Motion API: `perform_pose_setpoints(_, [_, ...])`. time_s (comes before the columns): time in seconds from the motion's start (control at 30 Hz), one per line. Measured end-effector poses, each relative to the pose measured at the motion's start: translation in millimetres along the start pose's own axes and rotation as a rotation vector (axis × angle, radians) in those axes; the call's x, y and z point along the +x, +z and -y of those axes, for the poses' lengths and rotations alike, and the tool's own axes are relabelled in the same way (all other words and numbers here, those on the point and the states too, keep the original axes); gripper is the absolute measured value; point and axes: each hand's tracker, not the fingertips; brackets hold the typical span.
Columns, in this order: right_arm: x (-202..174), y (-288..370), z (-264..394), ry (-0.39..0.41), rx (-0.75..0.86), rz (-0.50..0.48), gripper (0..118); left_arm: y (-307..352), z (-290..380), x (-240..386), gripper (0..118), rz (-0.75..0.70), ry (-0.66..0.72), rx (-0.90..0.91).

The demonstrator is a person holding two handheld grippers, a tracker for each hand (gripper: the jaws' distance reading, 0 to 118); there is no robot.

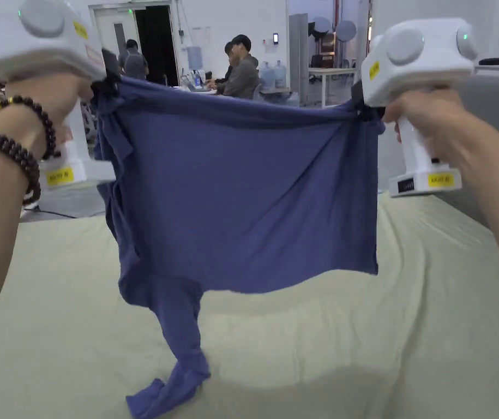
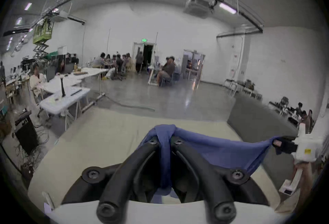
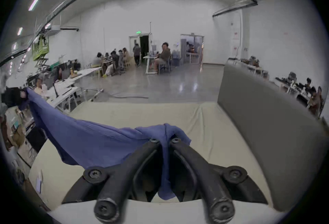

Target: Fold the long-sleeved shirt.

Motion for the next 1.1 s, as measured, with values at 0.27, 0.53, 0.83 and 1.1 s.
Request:
perform_pose_setpoints(0.27, [-10, 37, -82, -0.023, 0.120, 0.013, 1, 29, -89, 26, 2, 0.010, 0.018, 0.158])
perform_pose_setpoints(0.53, [-12, 11, -30, -0.019, 0.071, -0.005, 1, 6, -41, 3, 2, -0.017, -0.025, 0.096])
perform_pose_setpoints(0.83, [-11, -69, 114, -0.026, -0.145, -0.020, 1, -57, 144, -25, 2, -0.056, -0.060, -0.141])
perform_pose_setpoints(1.1, [-1, -101, 207, -0.042, -0.285, -0.044, 1, -53, 241, -46, 2, -0.045, -0.027, -0.303])
